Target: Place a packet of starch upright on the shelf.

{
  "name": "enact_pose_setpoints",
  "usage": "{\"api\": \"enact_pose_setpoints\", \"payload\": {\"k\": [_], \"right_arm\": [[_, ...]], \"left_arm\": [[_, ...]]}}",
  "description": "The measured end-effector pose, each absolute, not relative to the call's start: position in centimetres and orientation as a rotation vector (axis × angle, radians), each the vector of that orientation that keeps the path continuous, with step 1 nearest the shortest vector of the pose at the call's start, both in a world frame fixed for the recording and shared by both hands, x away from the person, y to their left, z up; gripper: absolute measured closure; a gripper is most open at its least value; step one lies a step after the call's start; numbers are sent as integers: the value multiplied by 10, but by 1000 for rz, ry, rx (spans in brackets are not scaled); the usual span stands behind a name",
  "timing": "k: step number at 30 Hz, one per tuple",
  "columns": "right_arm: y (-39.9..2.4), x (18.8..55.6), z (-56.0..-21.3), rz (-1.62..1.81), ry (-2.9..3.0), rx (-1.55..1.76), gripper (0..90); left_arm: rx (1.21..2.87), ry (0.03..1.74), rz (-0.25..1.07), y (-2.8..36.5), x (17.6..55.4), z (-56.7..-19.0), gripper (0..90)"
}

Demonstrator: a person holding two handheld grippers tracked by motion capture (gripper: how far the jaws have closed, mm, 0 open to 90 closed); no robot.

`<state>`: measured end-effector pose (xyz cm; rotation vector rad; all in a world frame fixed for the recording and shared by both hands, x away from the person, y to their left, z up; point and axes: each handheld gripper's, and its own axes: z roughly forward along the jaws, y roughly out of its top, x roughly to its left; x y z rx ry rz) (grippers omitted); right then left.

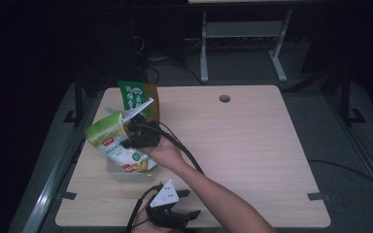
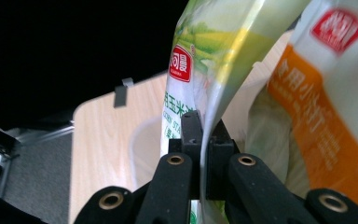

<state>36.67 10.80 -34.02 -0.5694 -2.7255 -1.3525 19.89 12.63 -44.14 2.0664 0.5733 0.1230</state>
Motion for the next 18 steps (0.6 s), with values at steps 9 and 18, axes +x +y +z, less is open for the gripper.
{"api": "enact_pose_setpoints", "payload": {"k": [9, 18], "right_arm": [[102, 371, -329, -1225, -2778, -445, 639], [127, 378, -334, -1056, -2848, -398, 787]], "left_arm": [[2060, 568, 124, 124, 199, -442, 302], [2061, 568, 122, 126, 198, -441, 302]]}}
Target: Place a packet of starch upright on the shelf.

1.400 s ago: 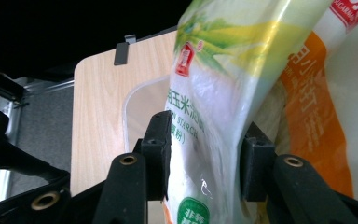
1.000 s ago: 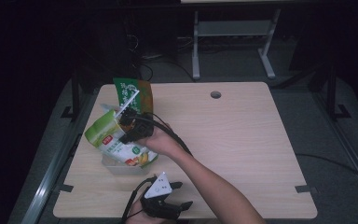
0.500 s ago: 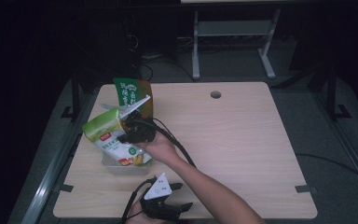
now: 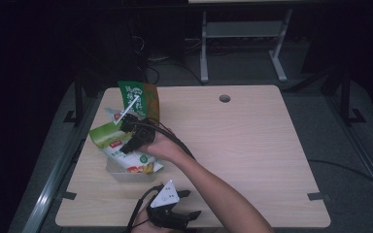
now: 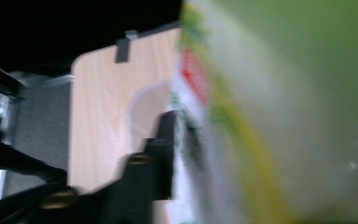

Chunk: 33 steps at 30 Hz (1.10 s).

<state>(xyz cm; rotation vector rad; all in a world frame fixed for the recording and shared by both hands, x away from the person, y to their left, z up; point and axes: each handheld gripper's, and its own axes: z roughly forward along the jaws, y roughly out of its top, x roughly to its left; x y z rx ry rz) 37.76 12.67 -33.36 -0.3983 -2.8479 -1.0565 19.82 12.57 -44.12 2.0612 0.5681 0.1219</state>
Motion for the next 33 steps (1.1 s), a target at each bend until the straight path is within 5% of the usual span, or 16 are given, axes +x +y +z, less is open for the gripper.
{"api": "enact_pose_setpoints", "payload": {"k": [5, 19, 24, 28, 33], "right_arm": [[123, 372, -331, -1098, -2831, -449, 859], [107, 359, -344, -1414, -2653, -655, 880], [107, 359, -354, -1408, -2691, -631, 846], [99, 358, -345, -1349, -2793, -576, 698], [83, 358, -345, -1243, -2852, -512, 771]], "left_arm": [[2062, 564, 127, 126, 198, -441, 302], [2065, 554, 126, 124, 195, -441, 302], [2072, 547, 128, 125, 195, -441, 303], [2071, 548, 129, 124, 195, -441, 302], [2078, 543, 125, 121, 195, -443, 302]]}}
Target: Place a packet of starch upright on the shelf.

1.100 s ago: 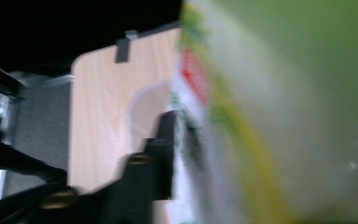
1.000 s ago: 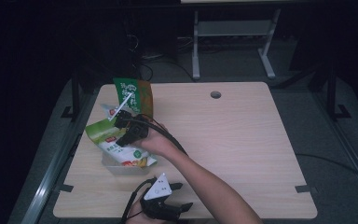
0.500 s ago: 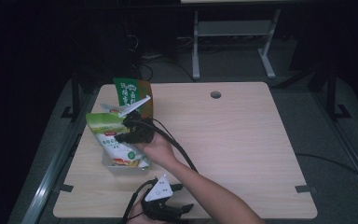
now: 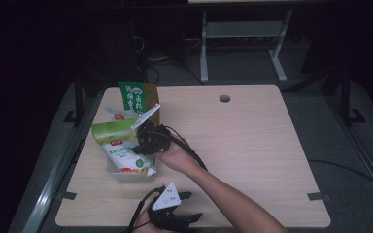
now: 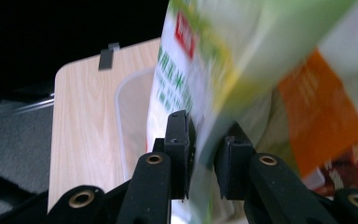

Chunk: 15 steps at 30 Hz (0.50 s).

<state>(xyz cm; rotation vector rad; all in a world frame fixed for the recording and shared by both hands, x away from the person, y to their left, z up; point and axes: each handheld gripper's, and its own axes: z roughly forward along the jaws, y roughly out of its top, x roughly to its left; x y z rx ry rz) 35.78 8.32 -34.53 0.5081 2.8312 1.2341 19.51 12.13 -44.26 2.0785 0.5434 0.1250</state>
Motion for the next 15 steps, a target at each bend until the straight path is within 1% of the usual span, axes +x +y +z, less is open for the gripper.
{"api": "enact_pose_setpoints", "payload": {"k": [5, 9, 15], "right_arm": [[85, 355, -347, 1214, 2836, 441, 863], [85, 353, -351, 1205, 2834, 422, 879], [78, 355, -368, 1182, 2862, 447, 881]], "left_arm": [[2075, 547, 131, 122, 196, -442, 303], [2072, 556, 127, 122, 197, -442, 303], [2069, 565, 123, 122, 198, -442, 303]]}}
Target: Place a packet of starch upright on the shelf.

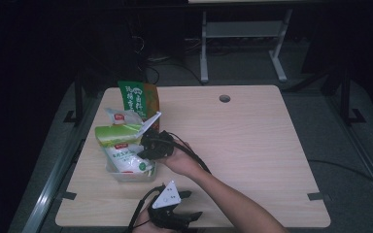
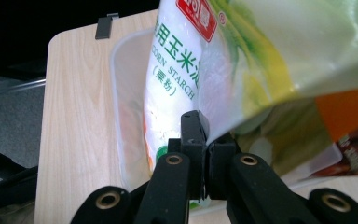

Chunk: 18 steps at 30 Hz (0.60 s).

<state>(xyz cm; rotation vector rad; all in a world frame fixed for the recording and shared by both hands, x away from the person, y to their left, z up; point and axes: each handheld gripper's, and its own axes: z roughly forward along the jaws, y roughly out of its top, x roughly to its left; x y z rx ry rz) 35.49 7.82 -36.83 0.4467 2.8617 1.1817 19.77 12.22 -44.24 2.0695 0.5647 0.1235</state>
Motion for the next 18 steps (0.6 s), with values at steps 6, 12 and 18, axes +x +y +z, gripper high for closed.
{"api": "enact_pose_setpoints", "payload": {"k": [6, 12, 18], "right_arm": [[69, 362, -376, 1244, 2879, 509, 867], [63, 365, -374, 1285, 2879, 521, 772], [47, 366, -366, 1388, 2868, 547, 676]], "left_arm": [[2074, 569, 135, 123, 199, -442, 303], [2074, 574, 152, 124, 201, -441, 302], [2070, 590, 170, 127, 204, -440, 296]]}}
